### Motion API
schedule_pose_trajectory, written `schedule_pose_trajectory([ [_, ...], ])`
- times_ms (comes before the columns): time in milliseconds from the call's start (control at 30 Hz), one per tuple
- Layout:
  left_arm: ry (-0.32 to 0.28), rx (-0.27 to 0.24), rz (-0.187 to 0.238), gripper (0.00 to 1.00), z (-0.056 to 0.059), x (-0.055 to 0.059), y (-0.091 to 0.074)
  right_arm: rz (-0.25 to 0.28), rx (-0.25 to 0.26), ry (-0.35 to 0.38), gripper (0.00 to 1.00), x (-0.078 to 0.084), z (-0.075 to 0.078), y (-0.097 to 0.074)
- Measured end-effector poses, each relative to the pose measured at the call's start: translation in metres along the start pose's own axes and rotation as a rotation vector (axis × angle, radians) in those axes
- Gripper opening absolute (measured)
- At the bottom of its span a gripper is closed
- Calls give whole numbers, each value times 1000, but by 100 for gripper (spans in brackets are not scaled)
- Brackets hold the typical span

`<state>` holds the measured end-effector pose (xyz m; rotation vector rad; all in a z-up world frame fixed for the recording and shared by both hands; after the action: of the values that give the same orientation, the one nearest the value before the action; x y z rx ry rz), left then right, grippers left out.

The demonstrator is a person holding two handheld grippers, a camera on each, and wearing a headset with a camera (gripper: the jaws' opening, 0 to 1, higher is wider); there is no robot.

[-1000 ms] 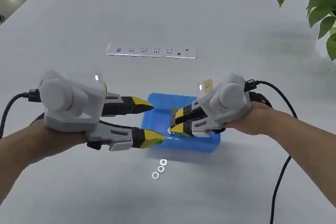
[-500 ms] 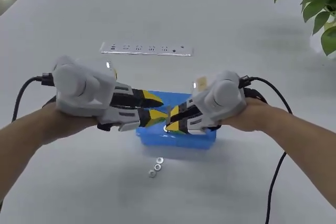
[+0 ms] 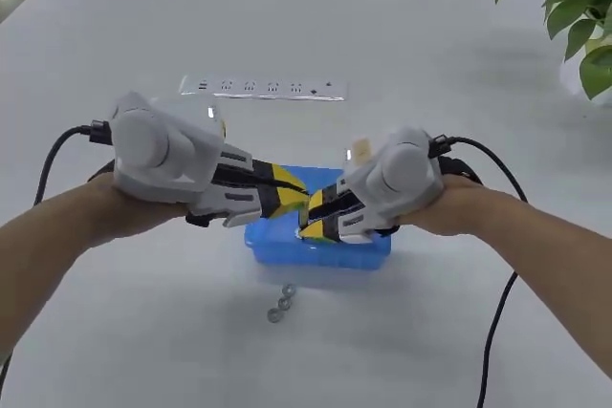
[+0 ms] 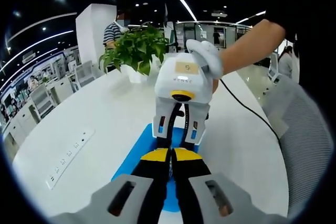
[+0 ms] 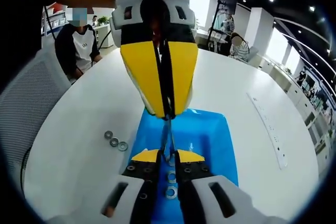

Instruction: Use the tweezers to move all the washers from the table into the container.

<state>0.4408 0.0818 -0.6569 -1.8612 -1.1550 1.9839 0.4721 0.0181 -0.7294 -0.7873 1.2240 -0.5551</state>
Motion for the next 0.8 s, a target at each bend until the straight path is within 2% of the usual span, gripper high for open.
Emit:
schedule_pose_trajectory([
  [133,5,0,-7,5,-1,-1,-1,-7,12,14,18,2,0,-1],
  [367,9,-5,3,5,-1,-5,-4,7,41,66,24,2,3,-13],
  [433,12,-8,4,5,-1,-7,-5,12,51,78,25,2,4,-18],
  [500,11,-10,4,5,0,-9,-8,22,64,121,29,1,4,-23],
  [700,17,-4,23,5,3,-18,-17,37,98,153,34,0,0,-40],
  [800,22,-6,19,5,5,-21,-21,39,114,169,37,1,-2,-48],
])
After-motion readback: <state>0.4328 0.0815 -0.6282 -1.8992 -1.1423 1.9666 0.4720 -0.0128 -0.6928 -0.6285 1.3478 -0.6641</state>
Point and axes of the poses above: the centre of the closed fingertips' face, and the gripper's own axes: y roughly forward along the fingers, z roughly to its right, x roughly out of its underside, the point moved 6 cm from there along -y, roughly backward along the fingers, and after that the axes turned 10 degrees about -z, right-handed, at the moved point
